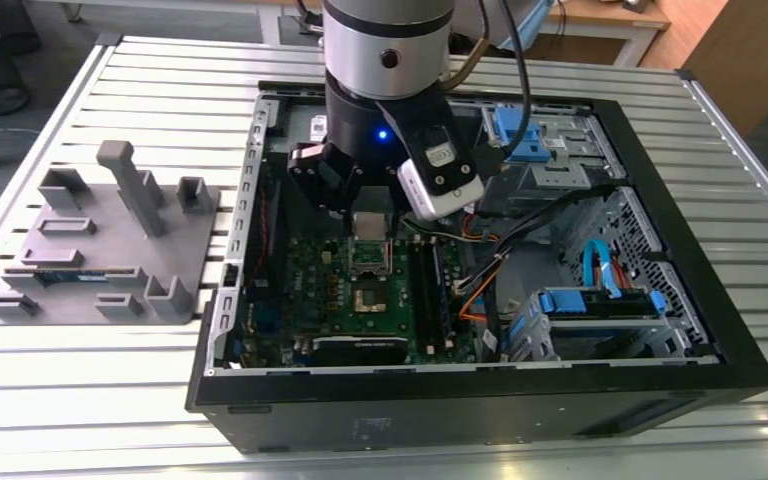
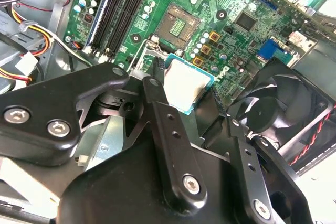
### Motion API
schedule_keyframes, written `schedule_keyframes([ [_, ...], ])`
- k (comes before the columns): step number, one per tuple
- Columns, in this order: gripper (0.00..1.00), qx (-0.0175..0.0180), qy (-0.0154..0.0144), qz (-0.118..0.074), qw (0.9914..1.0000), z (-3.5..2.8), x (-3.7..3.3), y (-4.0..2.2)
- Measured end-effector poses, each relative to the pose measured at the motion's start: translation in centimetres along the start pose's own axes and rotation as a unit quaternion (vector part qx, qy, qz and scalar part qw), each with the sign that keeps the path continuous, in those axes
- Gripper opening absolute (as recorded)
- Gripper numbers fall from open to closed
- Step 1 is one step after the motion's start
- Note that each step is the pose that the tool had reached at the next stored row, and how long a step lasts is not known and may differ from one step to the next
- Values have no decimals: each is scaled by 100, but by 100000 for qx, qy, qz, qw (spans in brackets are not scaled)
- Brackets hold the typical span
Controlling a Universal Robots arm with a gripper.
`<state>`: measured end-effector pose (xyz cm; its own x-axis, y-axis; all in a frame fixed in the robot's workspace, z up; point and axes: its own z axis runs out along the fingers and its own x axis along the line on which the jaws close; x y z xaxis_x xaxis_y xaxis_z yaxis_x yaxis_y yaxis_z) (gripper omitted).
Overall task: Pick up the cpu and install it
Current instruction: 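Place the cpu into insertion slot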
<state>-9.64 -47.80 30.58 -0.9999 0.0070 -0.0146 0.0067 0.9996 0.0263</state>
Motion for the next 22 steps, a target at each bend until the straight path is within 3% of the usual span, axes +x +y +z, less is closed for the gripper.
schedule_keyframes([
  [22, 47, 3, 2, -1, 100000, 61, 1, -2],
])
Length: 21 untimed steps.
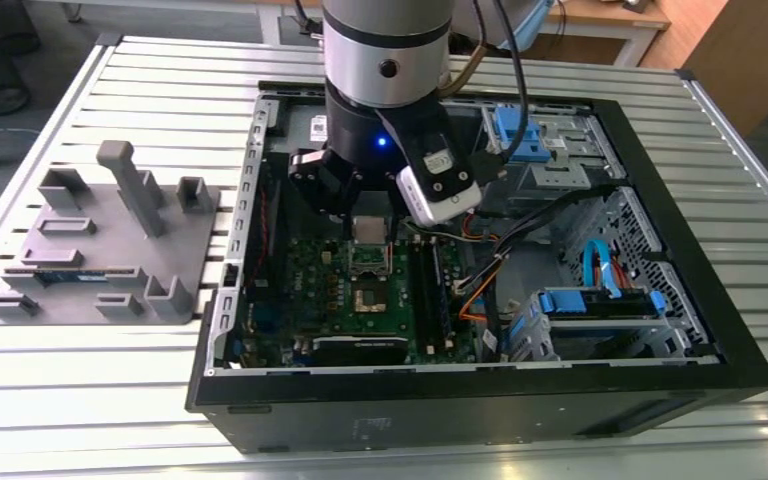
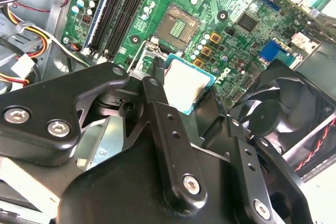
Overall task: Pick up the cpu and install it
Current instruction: 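Place the cpu into insertion slot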
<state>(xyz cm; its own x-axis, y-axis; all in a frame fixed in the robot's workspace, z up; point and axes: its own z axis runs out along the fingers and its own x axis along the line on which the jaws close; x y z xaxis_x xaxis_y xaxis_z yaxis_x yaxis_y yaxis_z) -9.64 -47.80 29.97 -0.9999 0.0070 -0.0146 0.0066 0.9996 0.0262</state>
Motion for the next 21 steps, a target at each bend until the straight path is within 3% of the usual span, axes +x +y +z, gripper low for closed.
schedule_keyframes([
  [21, 47, 2, 0, 0, 100000, 59, 1, -2],
])
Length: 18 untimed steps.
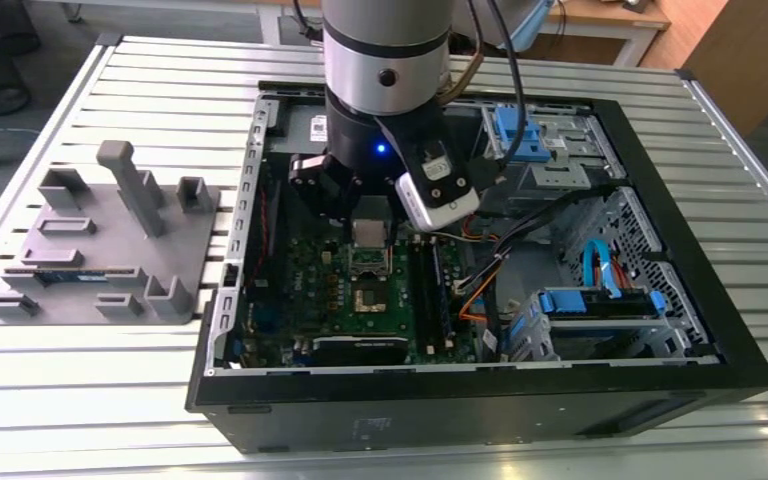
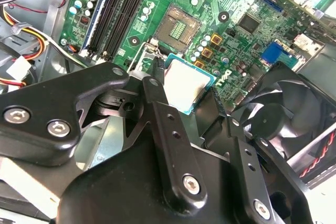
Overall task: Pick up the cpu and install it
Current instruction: 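Place the cpu into insertion slot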
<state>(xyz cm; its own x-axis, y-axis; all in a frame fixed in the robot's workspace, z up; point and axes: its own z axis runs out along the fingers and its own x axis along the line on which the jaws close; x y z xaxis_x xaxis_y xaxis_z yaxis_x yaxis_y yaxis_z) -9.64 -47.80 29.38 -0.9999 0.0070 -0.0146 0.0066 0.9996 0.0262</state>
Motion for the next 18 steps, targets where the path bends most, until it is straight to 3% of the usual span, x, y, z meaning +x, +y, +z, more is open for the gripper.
schedule_keyframes([
  [12, 47, -18, -9, 2, 100000, 6, 0, 0],
  [18, 47, -3, -2, 8, 100000, 78, 2, -4],
])
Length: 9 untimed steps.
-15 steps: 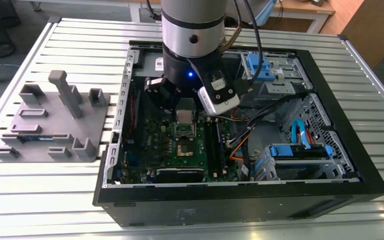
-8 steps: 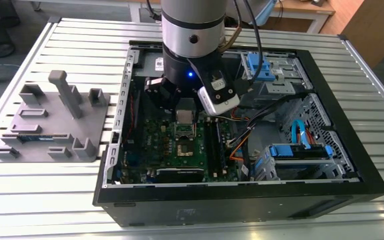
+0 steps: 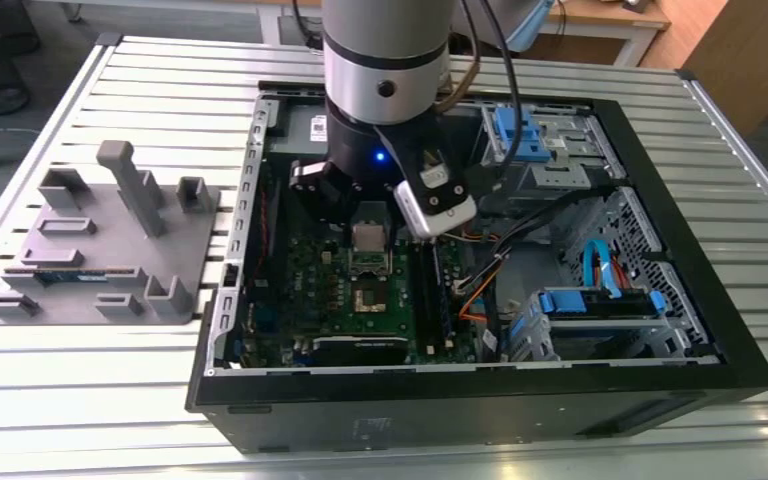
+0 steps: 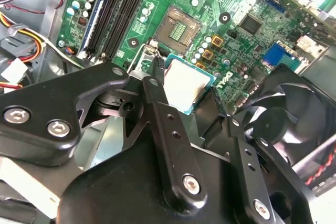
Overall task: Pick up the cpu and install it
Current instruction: 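Place the cpu into insertion slot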
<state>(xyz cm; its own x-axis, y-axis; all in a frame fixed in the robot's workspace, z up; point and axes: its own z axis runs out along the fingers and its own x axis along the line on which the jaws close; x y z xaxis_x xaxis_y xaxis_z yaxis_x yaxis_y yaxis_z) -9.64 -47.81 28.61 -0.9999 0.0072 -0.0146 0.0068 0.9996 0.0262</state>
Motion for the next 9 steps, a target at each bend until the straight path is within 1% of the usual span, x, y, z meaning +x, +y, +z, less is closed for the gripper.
schedule_keyframes([
  [2, 47, -6, -4, -3, 100000, 19, 0, -1],
  [9, 47, -7, -2, -7, 100000, 43, 0, -2],
])
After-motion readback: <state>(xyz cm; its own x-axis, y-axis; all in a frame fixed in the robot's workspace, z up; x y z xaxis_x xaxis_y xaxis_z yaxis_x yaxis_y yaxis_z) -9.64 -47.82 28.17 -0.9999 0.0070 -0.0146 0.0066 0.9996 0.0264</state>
